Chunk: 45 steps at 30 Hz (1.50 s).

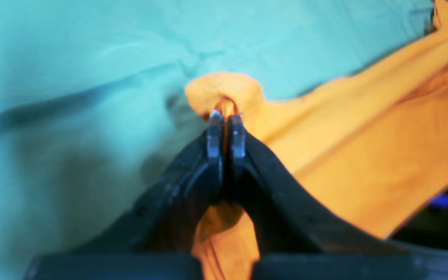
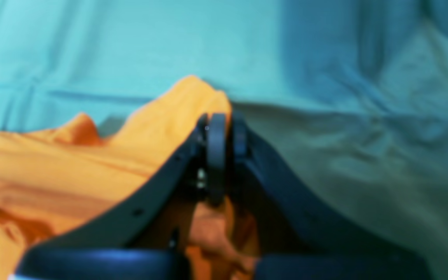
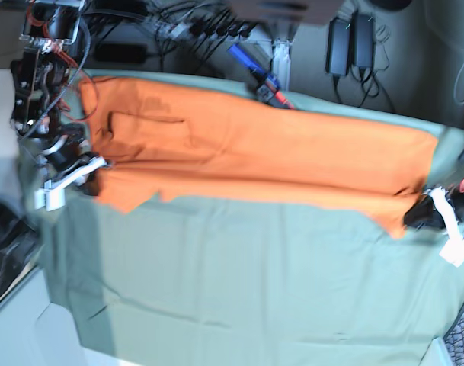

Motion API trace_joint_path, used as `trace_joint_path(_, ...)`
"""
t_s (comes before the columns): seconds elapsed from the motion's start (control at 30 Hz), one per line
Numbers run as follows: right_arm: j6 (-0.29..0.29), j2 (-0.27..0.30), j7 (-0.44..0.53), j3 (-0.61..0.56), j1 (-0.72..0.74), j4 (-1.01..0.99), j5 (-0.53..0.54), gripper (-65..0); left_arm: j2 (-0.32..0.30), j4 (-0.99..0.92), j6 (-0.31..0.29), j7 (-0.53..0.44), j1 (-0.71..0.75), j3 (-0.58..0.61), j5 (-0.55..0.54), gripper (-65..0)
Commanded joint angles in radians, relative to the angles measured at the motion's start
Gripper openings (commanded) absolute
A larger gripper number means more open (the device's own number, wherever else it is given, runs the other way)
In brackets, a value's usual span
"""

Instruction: Fold the T-shirt properly

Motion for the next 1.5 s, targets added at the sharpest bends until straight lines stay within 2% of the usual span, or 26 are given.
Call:
trace_joint_path(0.0,0.100,0.023,0.017,0.028,0.000,0.027,0.021,-65.0,-0.027,0.033,-0.009,-0.018,-0.007,-0.008,-0.011,-65.0)
trace_joint_path(0.37,0.100,0.022,0.010,0.062,-0.112,0.032,0.042,-65.0,-0.027,0.057,-0.009,-0.010,0.058,-0.008,0.013,-65.0)
trace_joint_path(0.7,0.100,0.022,-0.014,0.063,-0.138,0.056,0.061,-65.0,-0.027,0.057,-0.009,0.005,0.074,-0.008,0.012,-65.0)
trace_joint_path(0.93,0.100,0.022,-0.031,0.063,-0.167,0.079,0.061,-65.0,-0.027,0.057,-0.009,0.067,0.083,-0.008,-0.027,-65.0)
trace_joint_path(1.07,0.100,0.022,-0.031,0.063,-0.209,0.090,0.067,-65.0,-0.027,0.057,-0.009,0.068,0.106,-0.008,-0.048,-64.8)
trace_joint_path(1.17,0.099,0.021,-0.027,0.063,-0.219,0.090,0.063,-65.0,-0.027,0.057,-0.009,0.053,0.116,-0.008,-0.056,-55.7)
trace_joint_path(1.27,0.099,0.019,-0.028,0.063,-0.218,0.090,0.058,-65.0,-0.027,0.057,-0.009,-0.005,0.121,-0.008,-0.054,-45.6)
trace_joint_path(1.3,0.099,0.019,-0.028,0.063,-0.218,0.090,0.052,-56.0,-0.027,0.057,-0.009,-0.006,0.121,-0.008,-0.054,-42.4)
trace_joint_path(1.37,0.099,0.019,-0.037,0.063,-0.218,0.090,0.034,-32.7,-0.027,0.057,-0.009,-0.006,0.121,-0.008,-0.045,-36.4)
trace_joint_path(1.4,0.099,0.019,-0.036,0.063,-0.218,0.090,0.030,-24.5,-0.027,0.057,-0.009,-0.005,0.121,-0.008,-0.039,-33.6)
trace_joint_path(1.43,0.099,0.019,-0.035,0.063,-0.218,0.090,0.029,-20.5,-0.027,0.057,-0.009,-0.005,0.121,-0.008,-0.036,-31.5)
trace_joint_path(1.47,0.099,0.019,-0.035,0.063,-0.218,0.090,0.029,-20.7,-0.027,0.057,-0.009,-0.005,0.121,-0.008,-0.036,-29.8)
